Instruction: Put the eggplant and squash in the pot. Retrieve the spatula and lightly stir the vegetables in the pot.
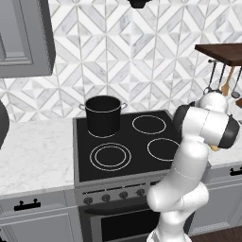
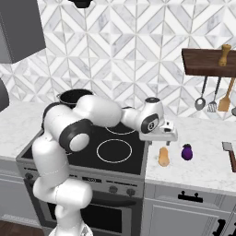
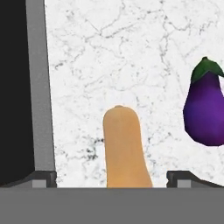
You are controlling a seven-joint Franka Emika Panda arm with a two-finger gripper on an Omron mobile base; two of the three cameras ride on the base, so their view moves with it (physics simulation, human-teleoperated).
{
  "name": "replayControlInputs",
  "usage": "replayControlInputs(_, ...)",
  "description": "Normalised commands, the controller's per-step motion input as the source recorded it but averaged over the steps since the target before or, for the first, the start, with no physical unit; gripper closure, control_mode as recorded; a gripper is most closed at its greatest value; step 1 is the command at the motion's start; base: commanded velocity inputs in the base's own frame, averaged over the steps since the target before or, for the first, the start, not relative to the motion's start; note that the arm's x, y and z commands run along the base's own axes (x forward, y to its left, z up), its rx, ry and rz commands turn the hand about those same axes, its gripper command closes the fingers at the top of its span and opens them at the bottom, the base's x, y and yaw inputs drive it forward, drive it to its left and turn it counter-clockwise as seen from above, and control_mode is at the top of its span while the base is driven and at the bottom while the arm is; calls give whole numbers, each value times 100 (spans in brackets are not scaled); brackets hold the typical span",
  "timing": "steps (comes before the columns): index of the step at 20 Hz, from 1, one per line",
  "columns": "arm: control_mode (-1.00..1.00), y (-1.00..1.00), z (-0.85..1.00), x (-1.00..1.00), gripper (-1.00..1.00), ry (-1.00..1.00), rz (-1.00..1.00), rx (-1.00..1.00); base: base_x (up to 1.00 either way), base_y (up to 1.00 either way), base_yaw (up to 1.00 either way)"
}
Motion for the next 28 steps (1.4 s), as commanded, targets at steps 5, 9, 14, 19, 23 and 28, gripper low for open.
replayControlInputs(5,-100,-13,-32,5,-100,4,0,0,0,0,0)
replayControlInputs(9,-100,-8,-34,0,-100,1,0,0,0,0,0)
replayControlInputs(14,-100,-9,-31,0,-100,1,0,0,0,0,0)
replayControlInputs(19,-100,-18,-29,0,-100,0,0,0,0,0,0)
replayControlInputs(23,-100,-2,-26,0,100,0,0,0,0,0,0)
replayControlInputs(28,-100,0,-8,0,100,0,0,0,0,0,0)
